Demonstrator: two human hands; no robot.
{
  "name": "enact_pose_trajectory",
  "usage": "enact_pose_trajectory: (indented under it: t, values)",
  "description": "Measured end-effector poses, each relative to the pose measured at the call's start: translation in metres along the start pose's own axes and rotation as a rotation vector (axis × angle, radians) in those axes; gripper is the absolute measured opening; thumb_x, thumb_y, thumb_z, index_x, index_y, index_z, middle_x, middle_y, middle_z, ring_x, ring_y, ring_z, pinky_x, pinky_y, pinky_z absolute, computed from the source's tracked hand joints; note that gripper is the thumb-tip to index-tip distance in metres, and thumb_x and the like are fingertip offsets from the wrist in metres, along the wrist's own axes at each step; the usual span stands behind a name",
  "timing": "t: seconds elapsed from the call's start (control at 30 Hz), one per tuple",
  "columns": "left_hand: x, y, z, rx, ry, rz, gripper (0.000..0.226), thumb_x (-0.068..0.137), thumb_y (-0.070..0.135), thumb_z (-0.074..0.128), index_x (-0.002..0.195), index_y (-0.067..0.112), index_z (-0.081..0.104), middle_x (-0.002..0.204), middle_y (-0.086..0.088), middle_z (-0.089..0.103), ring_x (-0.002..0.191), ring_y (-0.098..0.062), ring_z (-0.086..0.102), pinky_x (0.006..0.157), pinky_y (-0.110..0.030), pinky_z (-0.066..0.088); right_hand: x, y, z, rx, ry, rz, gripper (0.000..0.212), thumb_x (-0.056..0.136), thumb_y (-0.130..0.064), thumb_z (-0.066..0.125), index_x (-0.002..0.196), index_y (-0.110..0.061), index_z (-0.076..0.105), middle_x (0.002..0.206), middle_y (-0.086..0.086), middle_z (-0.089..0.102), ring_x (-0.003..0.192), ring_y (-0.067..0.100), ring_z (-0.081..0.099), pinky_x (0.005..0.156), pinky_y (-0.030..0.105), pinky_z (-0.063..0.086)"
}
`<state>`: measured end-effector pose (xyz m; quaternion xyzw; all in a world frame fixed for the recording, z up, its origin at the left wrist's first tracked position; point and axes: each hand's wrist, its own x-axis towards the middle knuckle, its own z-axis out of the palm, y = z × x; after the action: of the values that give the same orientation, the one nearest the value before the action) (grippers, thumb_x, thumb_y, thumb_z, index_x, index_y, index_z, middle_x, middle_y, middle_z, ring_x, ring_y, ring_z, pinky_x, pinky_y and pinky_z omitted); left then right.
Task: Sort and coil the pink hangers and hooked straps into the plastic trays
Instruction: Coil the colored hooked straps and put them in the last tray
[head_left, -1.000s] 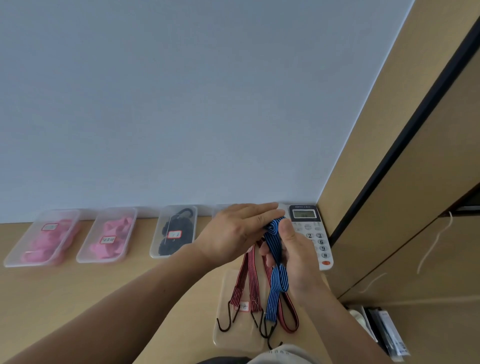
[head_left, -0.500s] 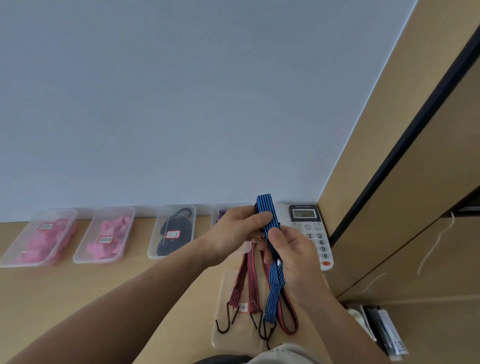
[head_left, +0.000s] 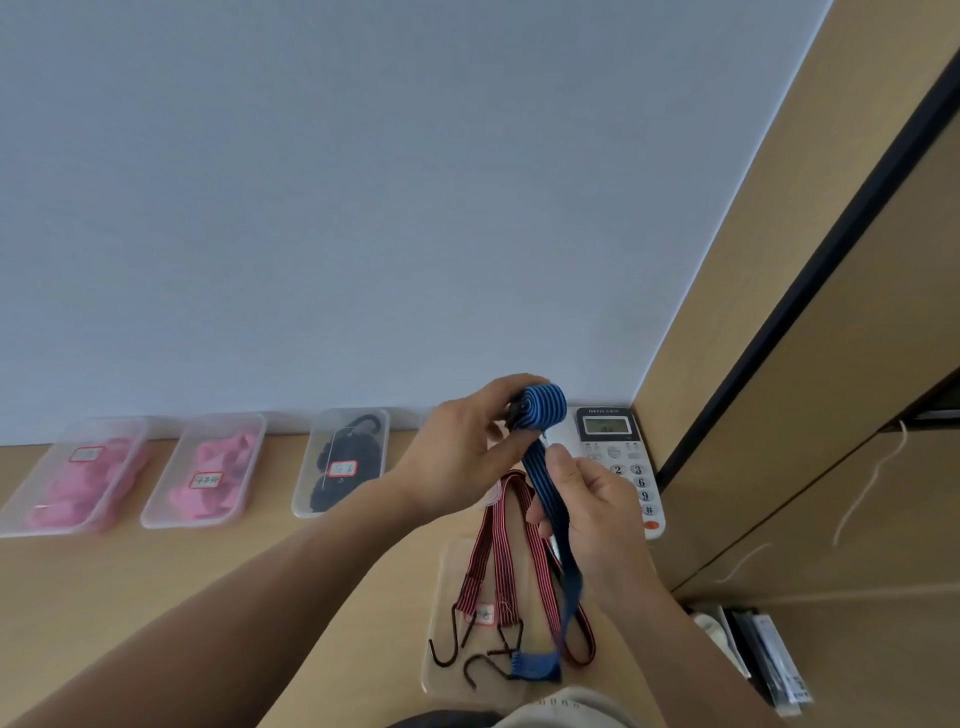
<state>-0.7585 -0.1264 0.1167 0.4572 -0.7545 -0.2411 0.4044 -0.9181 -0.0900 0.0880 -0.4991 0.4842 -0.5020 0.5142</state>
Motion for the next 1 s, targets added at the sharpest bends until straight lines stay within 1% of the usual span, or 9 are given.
enact_pose_trajectory:
  t: [0.13,0.33,0.43,0.53,0.63,0.7,0.8,0.87,1.0]
  values:
    - [-0.005,-0.008,0.004,0.037,-0.001,0.098,0.044,0.091,0.023,0.066,0.134,0.020,0.057,0.108,0.016,0.065,0.084,-0.006,0.066,0.079,-0.021,0.054,0.001,-0.001,0.001,0.050,0.013,0.011,0.059,0.083,-0.057,0.059,0.068,0.000,0.053,0.055,0.013,0.049,0.049,0.025,0.044,0.051,0.035,0.039]
    - [-0.003,-0.012,0.006,0.023,0.036,0.125,0.045,0.090,0.022,0.065,0.135,0.019,0.056,0.113,0.003,0.070,0.089,-0.011,0.069,0.084,-0.027,0.055,0.000,-0.003,0.004,0.208,-0.037,0.099,0.028,0.099,-0.023,0.053,0.075,-0.010,0.060,0.061,0.010,0.056,0.044,0.014,0.046,0.041,0.024,0.038]
    - [-0.003,-0.013,0.008,0.154,0.027,0.266,0.045,0.089,0.010,0.065,0.134,0.012,0.058,0.120,-0.003,0.068,0.099,-0.010,0.065,0.087,-0.010,0.048,0.003,-0.007,0.002,0.256,-0.050,0.142,0.042,0.098,-0.041,0.047,0.071,-0.011,0.058,0.057,0.007,0.047,0.041,0.012,0.035,0.044,0.028,0.019]
    - [-0.002,-0.016,0.011,0.269,0.035,0.359,0.043,0.087,0.003,0.065,0.129,0.008,0.062,0.129,-0.009,0.065,0.111,-0.021,0.066,0.089,-0.029,0.055,0.004,-0.011,0.003,0.259,-0.078,0.144,0.065,0.081,-0.072,0.051,0.078,-0.008,0.062,0.060,0.008,0.053,0.041,0.013,0.035,0.045,0.032,0.016]
    - [-0.001,-0.021,0.013,0.327,0.014,0.402,0.048,0.085,-0.006,0.065,0.131,0.008,0.061,0.135,-0.011,0.060,0.117,-0.023,0.064,0.090,-0.034,0.057,0.004,-0.010,0.004,0.215,-0.034,0.146,0.060,0.074,-0.067,0.062,0.079,-0.007,0.060,0.061,0.009,0.056,0.042,0.012,0.037,0.039,0.024,0.024]
    - [-0.002,-0.021,0.011,0.194,-0.052,0.277,0.062,0.085,-0.010,0.057,0.140,0.018,0.051,0.144,-0.001,0.051,0.127,-0.011,0.055,0.100,-0.025,0.048,0.005,-0.011,0.004,0.234,-0.030,0.125,0.058,0.076,-0.060,0.061,0.083,-0.002,0.058,0.062,0.008,0.058,0.040,0.011,0.038,0.039,0.022,0.026]
    - [-0.002,-0.014,0.010,-0.296,-0.105,-0.203,0.067,0.092,0.003,0.051,0.148,0.034,0.031,0.138,0.019,0.051,0.122,0.012,0.050,0.097,-0.014,0.044,0.006,-0.013,0.002,0.215,-0.022,0.051,0.053,0.083,-0.051,0.058,0.087,0.002,0.056,0.064,0.008,0.061,0.042,0.012,0.040,0.041,0.023,0.029]
    - [0.003,-0.009,0.007,-0.593,-0.167,-0.446,0.043,0.093,0.025,0.051,0.136,0.032,0.047,0.116,0.011,0.069,0.107,-0.001,0.065,0.090,-0.027,0.052,0.006,-0.012,0.004,0.196,-0.025,0.020,0.048,0.083,-0.048,0.058,0.085,0.000,0.058,0.063,0.006,0.062,0.043,0.012,0.042,0.042,0.022,0.033]
    - [0.006,0.000,0.005,-0.635,-0.260,-0.450,0.034,0.093,0.041,0.053,0.108,0.013,0.066,0.095,-0.007,0.073,0.088,-0.019,0.069,0.094,-0.050,0.050,0.004,-0.010,0.006,0.165,-0.030,0.040,0.045,0.078,-0.047,0.061,0.087,-0.003,0.062,0.060,0.003,0.061,0.043,0.011,0.043,0.042,0.022,0.035]
